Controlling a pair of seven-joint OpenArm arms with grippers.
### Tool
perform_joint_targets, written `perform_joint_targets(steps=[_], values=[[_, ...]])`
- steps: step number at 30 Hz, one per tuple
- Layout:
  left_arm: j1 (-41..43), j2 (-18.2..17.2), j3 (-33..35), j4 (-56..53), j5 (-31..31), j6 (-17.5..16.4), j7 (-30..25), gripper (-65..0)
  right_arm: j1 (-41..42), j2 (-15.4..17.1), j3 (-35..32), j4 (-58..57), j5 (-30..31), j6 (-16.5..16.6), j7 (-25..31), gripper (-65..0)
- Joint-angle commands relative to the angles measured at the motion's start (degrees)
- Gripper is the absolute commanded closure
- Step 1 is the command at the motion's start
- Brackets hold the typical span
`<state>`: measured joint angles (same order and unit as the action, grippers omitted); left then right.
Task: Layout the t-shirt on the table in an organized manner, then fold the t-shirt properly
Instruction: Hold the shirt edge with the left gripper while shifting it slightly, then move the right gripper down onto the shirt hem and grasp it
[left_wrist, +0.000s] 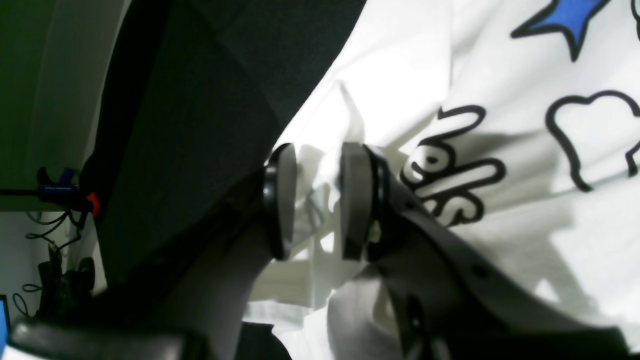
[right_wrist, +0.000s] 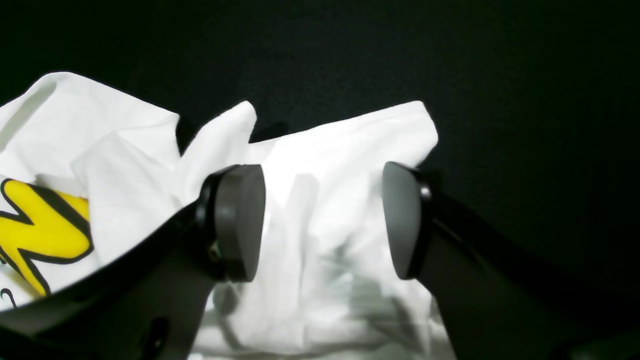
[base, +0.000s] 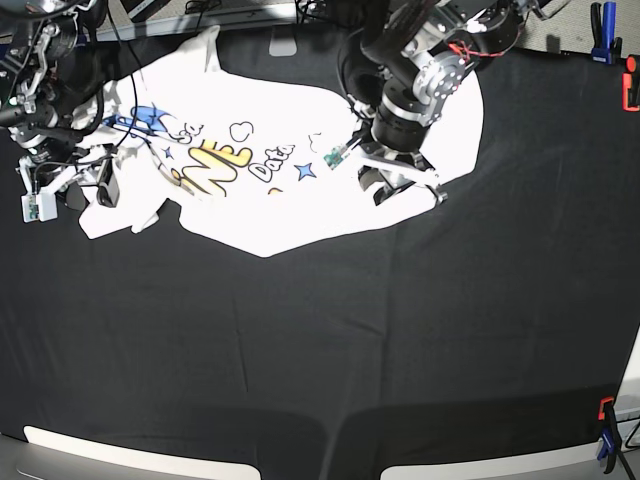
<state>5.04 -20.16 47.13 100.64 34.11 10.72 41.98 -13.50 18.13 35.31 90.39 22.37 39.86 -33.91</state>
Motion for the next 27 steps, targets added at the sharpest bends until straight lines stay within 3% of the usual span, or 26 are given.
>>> perform_joint_targets(steps=[1, 13, 14, 17, 22, 27], values=[[-0.63, 0.11, -0.26, 0.94, 0.94, 1.51, -1.07, -14.2, 0.48, 1.07, 0.24, 0.90, 0.81, 0.14, 1.51, -36.1], [-2.47, 0.15, -0.26, -2.27, 0.98, 1.27, 0.83, -14.1, 0.48, 1.07, 0.24, 0.90, 0.83, 0.14, 1.44, -36.1], [-2.49, 0.15, -0.26, -2.27, 0.98, 1.25, 0.83, -12.7, 0.46, 1.07, 0.24, 0.90, 0.81, 0.14, 1.44, -36.1], [-2.47, 0.15, -0.26, -2.27, 0.98, 1.27, 0.87, 0.0, 0.48, 1.07, 0.24, 0.90, 0.81, 0.14, 1.44, -36.1], [-2.47, 0.15, -0.26, -2.25, 1.01, 1.27, 2.23, 0.0, 1.27, 1.68, 0.24, 0.90, -2.73, 0.14, 3.13, -36.1], [-2.47, 0.15, -0.26, -2.25, 0.98, 1.29, 2.78, 0.0, 7.96, 2.89, 0.24, 0.90, -6.99, -5.20, 1.77, -36.1]])
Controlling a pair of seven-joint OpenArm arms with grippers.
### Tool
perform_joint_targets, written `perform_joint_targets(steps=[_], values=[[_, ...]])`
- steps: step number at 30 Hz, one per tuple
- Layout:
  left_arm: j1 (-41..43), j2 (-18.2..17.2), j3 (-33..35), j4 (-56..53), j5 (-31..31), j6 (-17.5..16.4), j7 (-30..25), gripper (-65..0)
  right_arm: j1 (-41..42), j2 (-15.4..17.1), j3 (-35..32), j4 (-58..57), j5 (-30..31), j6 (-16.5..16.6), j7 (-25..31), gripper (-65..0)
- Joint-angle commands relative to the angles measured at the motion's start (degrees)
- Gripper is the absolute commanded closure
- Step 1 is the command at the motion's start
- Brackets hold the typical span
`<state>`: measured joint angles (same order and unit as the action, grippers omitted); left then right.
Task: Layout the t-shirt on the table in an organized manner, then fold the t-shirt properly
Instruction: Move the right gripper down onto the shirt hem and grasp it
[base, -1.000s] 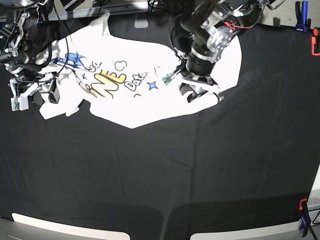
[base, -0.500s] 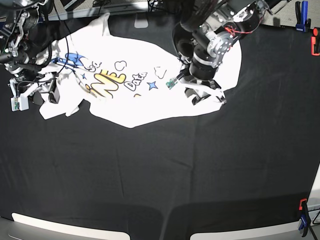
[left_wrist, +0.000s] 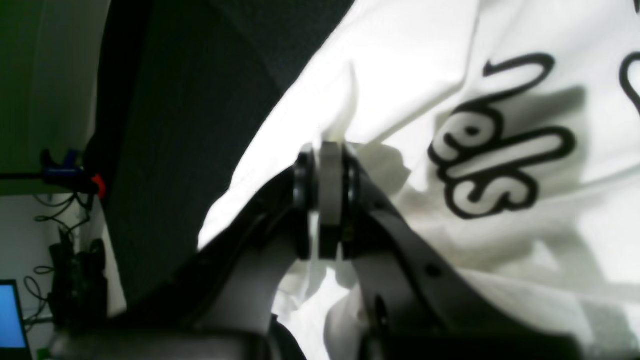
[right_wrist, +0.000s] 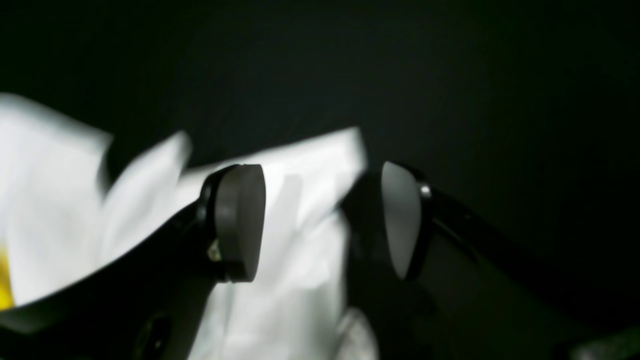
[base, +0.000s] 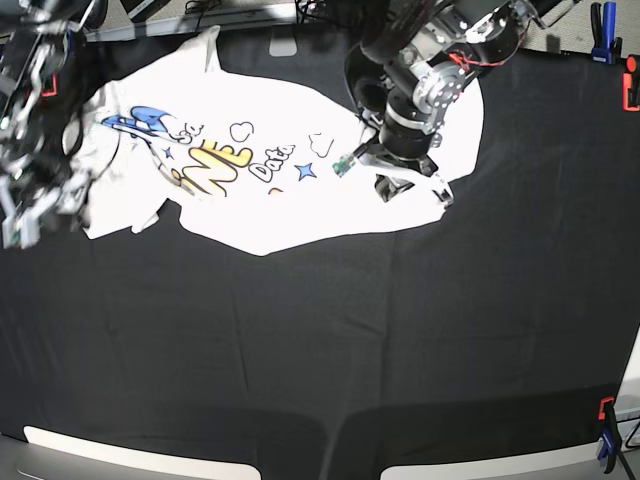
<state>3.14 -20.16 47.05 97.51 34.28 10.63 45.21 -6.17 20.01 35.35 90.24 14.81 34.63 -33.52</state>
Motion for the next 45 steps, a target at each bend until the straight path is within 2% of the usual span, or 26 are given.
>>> perform_joint_targets(steps=[1, 6, 13, 15, 17, 19, 21, 26, 27, 28, 32, 38, 45], values=[[-0.57, 0.15, -0.17, 0.87, 0.79, 1.38, -0.46, 0.0, 2.27, 1.16, 0.20, 1.05, 0.63, -0.98, 0.04, -36.1], [-0.57, 0.15, -0.17, 0.87, 0.79, 1.38, -0.46, 0.0, 8.87, 1.11, 0.20, 0.68, 1.01, -7.13, -3.10, -36.0], [-0.59, 0.13, -0.17, 0.87, 0.83, 1.36, -0.48, 0.0, 13.68, 3.61, 0.20, -13.77, 0.37, -8.09, -10.05, -36.0], [-0.59, 0.15, -0.17, 0.87, 0.83, 1.38, -0.48, 0.0, 14.10, 4.66, 0.20, -18.82, 0.39, -6.08, -11.87, -36.0], [-0.59, 0.13, -0.17, 0.87, 0.81, 1.38, -0.50, 0.0, 13.92, 5.16, 0.20, -23.06, 1.75, -0.24, -10.95, -36.0], [-0.57, 0.13, -0.17, 0.87, 0.81, 1.38, -0.48, 0.0, 13.90, 5.20, 0.20, -26.73, 5.60, 5.27, -10.82, -36.0], [-0.59, 0.15, -0.17, 0.87, 0.81, 1.38, -0.48, 0.0, 13.94, 4.83, 0.20, -29.46, 8.31, 5.37, -9.81, -36.0], [-0.57, 0.15, -0.17, 0.87, 0.81, 1.38, -0.44, 0.0, 13.90, 2.69, 0.20, -31.63, 8.35, 5.37, -9.35, -36.0], [-0.57, 0.15, -0.17, 0.87, 0.81, 1.38, -0.46, 0.0, 13.92, 2.38, 0.20, -31.63, 8.41, 5.37, -9.38, 0.0], [-0.57, 0.13, -0.17, 0.87, 0.81, 1.38, -0.46, 0.0, 13.94, 2.27, 0.17, -31.63, 8.79, 5.37, -9.38, -36.0], [-0.57, 0.13, -0.17, 0.87, 0.81, 1.38, -0.46, 0.0, 13.97, 2.84, 0.15, -31.58, 12.46, 5.37, -9.40, -36.0], [-0.57, 0.13, -0.17, 0.87, 0.81, 1.38, -0.46, 0.0, 13.92, 3.39, 0.15, -31.56, 12.11, 5.37, -9.86, -36.0], [-0.57, 0.15, -0.17, 0.87, 0.79, 1.38, -0.44, 0.0, 13.90, 4.20, 0.15, -23.26, 14.32, 5.37, -16.11, -36.0]])
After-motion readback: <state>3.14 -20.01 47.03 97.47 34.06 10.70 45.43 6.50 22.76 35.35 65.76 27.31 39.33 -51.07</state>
